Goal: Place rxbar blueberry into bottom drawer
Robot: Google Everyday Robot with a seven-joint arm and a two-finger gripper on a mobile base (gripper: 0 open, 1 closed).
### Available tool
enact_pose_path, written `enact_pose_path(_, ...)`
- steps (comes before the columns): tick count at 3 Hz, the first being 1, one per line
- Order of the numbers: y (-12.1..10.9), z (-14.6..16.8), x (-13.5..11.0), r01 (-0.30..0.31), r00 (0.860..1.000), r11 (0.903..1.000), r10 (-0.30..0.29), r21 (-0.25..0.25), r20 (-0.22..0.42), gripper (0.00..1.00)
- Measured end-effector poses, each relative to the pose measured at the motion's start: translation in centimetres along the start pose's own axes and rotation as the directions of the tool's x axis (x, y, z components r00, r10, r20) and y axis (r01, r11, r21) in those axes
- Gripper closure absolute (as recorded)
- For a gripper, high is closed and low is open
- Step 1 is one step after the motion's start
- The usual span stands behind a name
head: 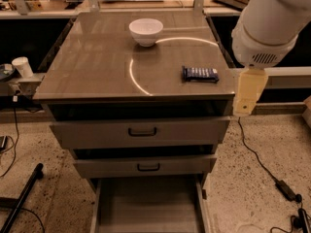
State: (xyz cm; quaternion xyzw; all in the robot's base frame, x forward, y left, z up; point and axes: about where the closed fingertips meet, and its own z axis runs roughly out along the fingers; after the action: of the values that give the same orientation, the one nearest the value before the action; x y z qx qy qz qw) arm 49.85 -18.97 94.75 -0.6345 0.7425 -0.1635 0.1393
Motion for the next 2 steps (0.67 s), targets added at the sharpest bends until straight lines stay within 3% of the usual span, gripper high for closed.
enact_pose_path(1,-1.4,1.2,-0.3,0.026,0.999,0.9995,-0.025,0.020,-0.041,0.00)
enact_pose_path(2,-3.9,2.6,-1.0,0.052,0.998,0.9983,-0.051,0.026,-0.043,0.00)
